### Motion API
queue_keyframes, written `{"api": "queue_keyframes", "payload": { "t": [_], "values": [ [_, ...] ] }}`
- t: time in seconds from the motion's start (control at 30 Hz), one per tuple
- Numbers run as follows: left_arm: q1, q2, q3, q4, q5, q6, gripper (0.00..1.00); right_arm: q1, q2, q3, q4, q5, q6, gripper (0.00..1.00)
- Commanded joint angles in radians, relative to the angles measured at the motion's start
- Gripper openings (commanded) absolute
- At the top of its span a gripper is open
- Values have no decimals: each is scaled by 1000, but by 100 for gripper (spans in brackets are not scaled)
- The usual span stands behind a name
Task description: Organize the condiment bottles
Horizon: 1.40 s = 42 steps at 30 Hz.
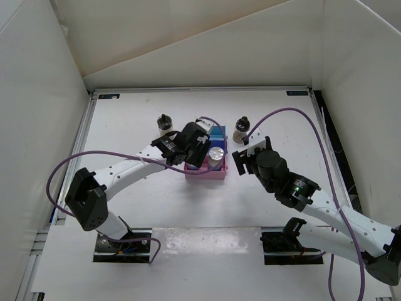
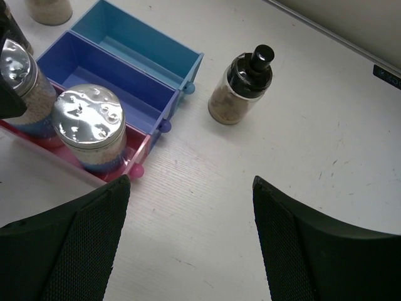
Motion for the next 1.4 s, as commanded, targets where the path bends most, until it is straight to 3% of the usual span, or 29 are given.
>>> {"api": "queue_keyframes", "payload": {
  "t": [0.0, 0.13, 0.17, 0.27, 0.4, 0.73, 0.9, 1.03, 1.13, 1.37],
  "values": [
    [8, -17, 5, 61, 15, -20, 3, -3, -9, -2, 19, -11, 11, 81],
    [12, -17, 6, 59, 27, -23, 27, 0, -9, -2, 16, -8, 8, 81],
    [12, -14, 5, 61, 30, -21, 43, 2, -12, -3, 19, -8, 9, 81],
    [12, -19, 3, 61, 36, -32, 68, 7, -12, -3, 16, -7, 8, 81],
    [13, -20, 12, 55, 56, -41, 82, 5, -12, -2, 18, -4, 8, 81],
    [13, -51, 60, 79, 104, -30, 88, -62, 52, 29, 36, -57, -17, 85],
    [12, -75, 91, 75, 110, -3, 88, -238, 98, 78, 59, -157, -60, 85],
    [13, -86, 140, 58, 102, 22, 88, -404, 159, 118, 84, -333, -29, 85],
    [13, -88, 167, 38, 79, 36, 88, -463, 218, 141, 114, -393, -15, 85],
    [16, -106, 204, 24, 29, 74, 90, -478, 414, 221, 176, -461, -17, 85]
  ]
}}
